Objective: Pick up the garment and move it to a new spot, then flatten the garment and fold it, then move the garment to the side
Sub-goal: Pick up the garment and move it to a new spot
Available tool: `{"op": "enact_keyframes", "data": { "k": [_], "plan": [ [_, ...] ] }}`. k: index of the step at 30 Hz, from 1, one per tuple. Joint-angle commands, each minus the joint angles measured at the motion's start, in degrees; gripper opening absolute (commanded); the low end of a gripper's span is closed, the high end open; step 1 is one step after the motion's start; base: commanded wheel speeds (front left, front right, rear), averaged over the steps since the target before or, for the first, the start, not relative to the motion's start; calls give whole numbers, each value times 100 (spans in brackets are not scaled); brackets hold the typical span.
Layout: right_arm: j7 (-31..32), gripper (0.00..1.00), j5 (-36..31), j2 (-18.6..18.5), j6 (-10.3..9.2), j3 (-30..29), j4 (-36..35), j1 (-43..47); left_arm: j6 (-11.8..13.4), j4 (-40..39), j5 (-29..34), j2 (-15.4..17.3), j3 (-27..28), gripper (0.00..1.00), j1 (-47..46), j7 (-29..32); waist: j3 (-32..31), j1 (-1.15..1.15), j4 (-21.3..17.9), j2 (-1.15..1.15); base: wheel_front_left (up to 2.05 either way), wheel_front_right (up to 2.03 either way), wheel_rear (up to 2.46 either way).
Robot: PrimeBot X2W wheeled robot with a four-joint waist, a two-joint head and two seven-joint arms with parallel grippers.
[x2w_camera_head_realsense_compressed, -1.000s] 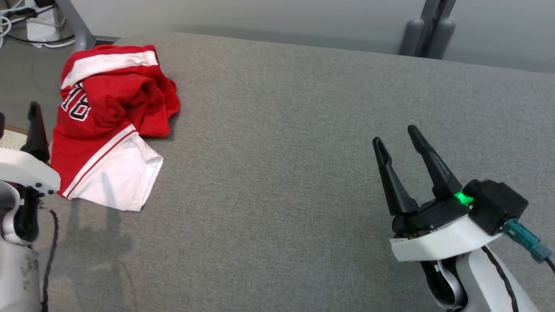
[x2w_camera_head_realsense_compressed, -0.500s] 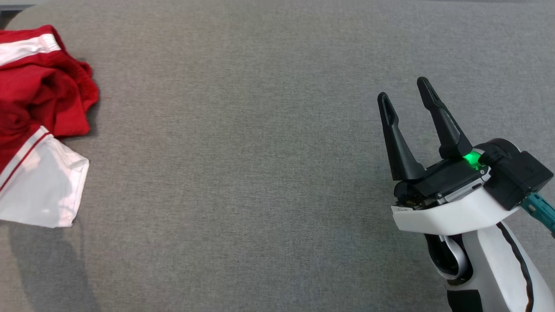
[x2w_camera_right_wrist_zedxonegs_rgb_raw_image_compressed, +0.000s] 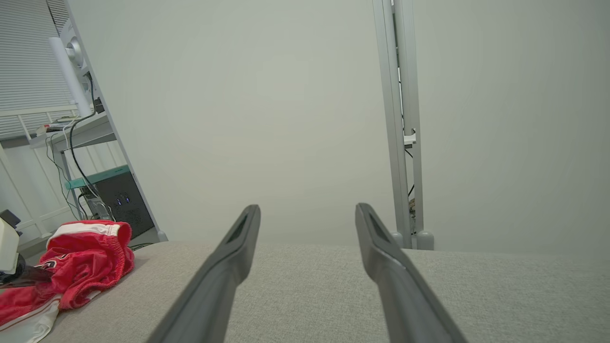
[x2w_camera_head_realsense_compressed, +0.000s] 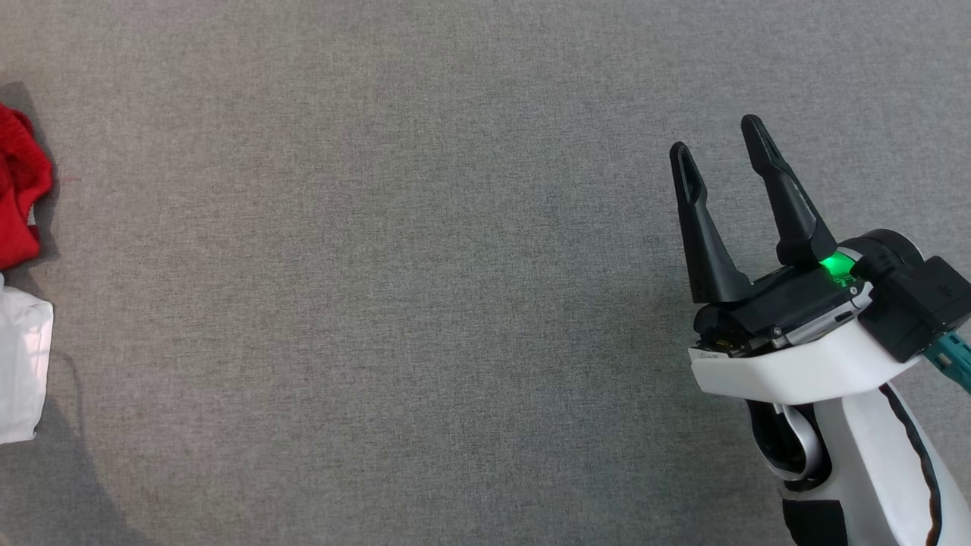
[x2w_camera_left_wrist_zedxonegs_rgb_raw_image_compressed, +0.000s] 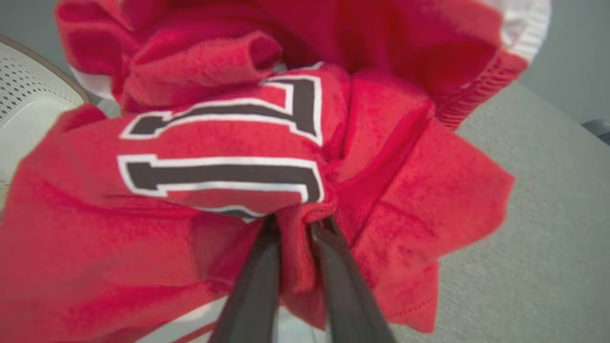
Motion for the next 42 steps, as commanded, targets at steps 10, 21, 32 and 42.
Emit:
{"op": "enact_keyframes", "data": {
  "k": [10,21,32,42],
  "plan": [
    [-4,100,6,12,5,-25,79,150,-138,-80,88,38,-191,0,123,-188,-354,0,136,0,0,0,0],
    [-4,100,135,66,5,-140,198,505,-292,-857,333,84,-598,0,240,-202,-1219,0,88,0,0,0,0],
    [-4,100,243,129,4,-212,253,956,-324,-2950,211,-235,-1009,0,706,464,-2098,0,-430,0,0,0,0],
    [-4,100,250,110,4,-347,183,1159,-298,-4814,-54,-785,-1426,0,1381,874,-2303,0,-1091,0,0,0,0]
  ]
}}
